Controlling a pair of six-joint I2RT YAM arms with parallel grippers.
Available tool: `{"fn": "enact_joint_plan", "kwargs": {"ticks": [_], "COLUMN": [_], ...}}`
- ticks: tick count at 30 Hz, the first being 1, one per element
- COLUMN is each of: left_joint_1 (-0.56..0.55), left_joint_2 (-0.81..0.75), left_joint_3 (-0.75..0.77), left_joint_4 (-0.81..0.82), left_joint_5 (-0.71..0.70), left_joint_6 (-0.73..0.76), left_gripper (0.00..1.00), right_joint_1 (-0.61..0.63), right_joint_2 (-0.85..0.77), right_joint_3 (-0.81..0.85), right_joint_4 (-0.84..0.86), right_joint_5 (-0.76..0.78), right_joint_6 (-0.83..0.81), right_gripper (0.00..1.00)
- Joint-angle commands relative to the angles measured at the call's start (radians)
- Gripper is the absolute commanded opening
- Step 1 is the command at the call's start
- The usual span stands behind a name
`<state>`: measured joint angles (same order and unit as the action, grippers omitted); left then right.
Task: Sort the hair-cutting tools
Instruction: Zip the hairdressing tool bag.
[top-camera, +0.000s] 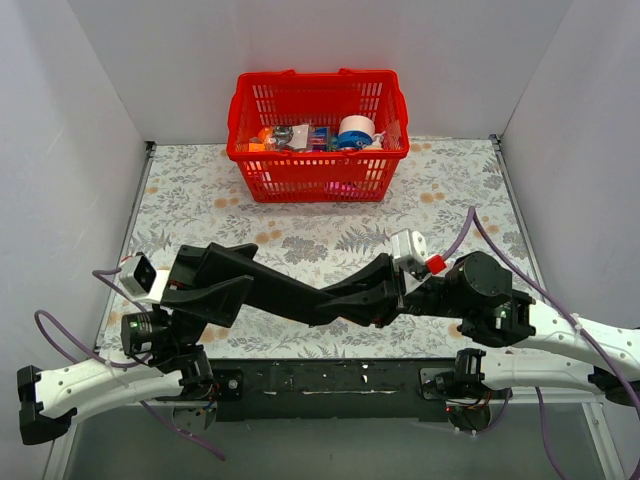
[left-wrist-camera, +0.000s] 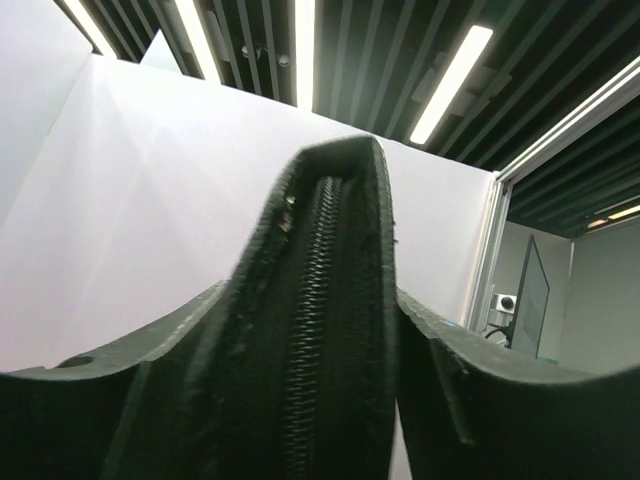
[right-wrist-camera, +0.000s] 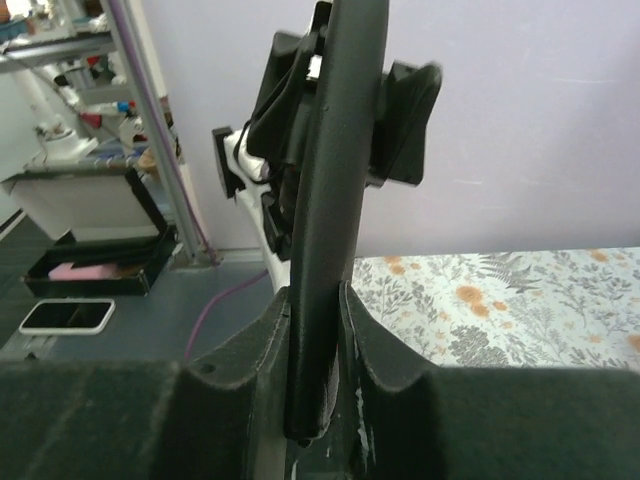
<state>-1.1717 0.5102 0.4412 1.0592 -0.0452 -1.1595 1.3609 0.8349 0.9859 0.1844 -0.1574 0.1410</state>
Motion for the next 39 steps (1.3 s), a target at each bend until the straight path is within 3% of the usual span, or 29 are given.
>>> {"fn": "enact_joint_plan", "kwargs": {"ticks": [1,8,9,12,16,20,23,26,33,39], "left_joint_1": [0.001,0.001,0.001,0.003,0.001,0.001,0.001,0.003,0.003,0.003], "left_joint_2": [0.048,0.057,0.059,0.063,0.059,0.048,0.033,0.042,0.106,0.206], "left_joint_3": [0.044,0.054,0.057,0.059,0.057,0.059,0.079,0.114,0.264,0.352], "left_joint_4": [-0.067,-0.071,-0.073,-0.076,-0.082,-0.091,-0.11,-0.145,-0.29,-0.286], "left_joint_5": [0.016,0.013,0.013,0.015,0.005,-0.011,-0.041,-0.062,-0.185,-0.306], "left_joint_6": [0.018,0.03,0.032,0.035,0.038,0.056,0.083,0.129,0.256,0.339], "left_gripper": [0.54,0.36,0.26,0.13,0.09,0.04,0.0,0.0,0.0,0.0], "right_joint_1": [0.018,0.018,0.017,0.018,0.018,0.018,0.018,0.017,0.017,0.018], "right_joint_2": [0.052,0.053,0.053,0.05,0.043,0.01,-0.051,-0.127,-0.27,-0.244], "right_joint_3": [0.002,0.005,0.005,0.005,0.007,0.008,-0.035,-0.085,-0.219,-0.352], "right_joint_4": [-0.082,-0.105,-0.105,-0.105,-0.112,-0.157,-0.158,-0.183,-0.396,-0.326], "right_joint_5": [-0.198,-0.229,-0.228,-0.223,-0.208,-0.18,-0.146,-0.065,0.422,0.646], "right_joint_6": [-0.007,-0.024,-0.027,-0.03,-0.032,-0.029,-0.011,0.009,0.071,0.124], "right_gripper": [0.29,0.42,0.43,0.48,0.58,0.74,0.77,0.79,0.82,0.83]}}
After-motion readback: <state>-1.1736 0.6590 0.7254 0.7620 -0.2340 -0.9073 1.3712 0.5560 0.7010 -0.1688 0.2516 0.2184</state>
